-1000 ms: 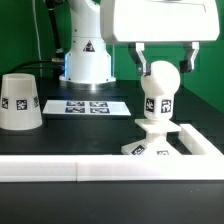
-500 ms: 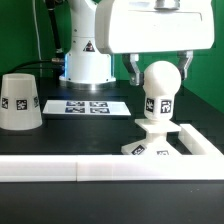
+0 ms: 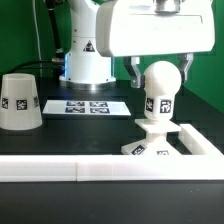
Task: Assemble lamp
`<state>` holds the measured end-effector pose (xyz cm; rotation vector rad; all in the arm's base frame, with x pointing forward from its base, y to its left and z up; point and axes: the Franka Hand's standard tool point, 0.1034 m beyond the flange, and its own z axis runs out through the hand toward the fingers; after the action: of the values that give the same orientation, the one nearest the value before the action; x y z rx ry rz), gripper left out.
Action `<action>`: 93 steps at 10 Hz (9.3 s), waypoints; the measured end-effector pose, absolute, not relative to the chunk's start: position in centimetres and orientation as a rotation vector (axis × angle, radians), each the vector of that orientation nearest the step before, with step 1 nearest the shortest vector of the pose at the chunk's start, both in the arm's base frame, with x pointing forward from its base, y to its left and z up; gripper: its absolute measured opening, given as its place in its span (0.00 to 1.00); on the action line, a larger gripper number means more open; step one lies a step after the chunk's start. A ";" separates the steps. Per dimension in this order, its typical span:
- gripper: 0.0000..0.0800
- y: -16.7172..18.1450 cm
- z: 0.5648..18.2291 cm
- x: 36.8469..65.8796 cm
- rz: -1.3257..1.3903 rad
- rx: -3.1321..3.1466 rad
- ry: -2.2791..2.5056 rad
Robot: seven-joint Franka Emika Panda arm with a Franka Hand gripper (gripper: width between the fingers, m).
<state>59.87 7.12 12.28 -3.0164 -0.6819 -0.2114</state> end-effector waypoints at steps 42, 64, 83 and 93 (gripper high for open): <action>0.87 10.2 11.7 59.9 -0.063 -2.831 0.713; 0.87 10.4 12.0 61.2 -0.141 -2.728 -1.529; 0.72 9.1 12.0 61.4 -0.153 -3.028 0.495; 0.72 9.6 11.5 60.3 0.104 -2.429 1.712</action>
Offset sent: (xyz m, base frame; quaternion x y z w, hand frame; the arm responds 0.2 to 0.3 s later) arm 0.0000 0.0000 0.0000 0.0000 0.0000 0.0000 1.0000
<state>60.30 9.65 11.55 -2.4293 1.7115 0.1045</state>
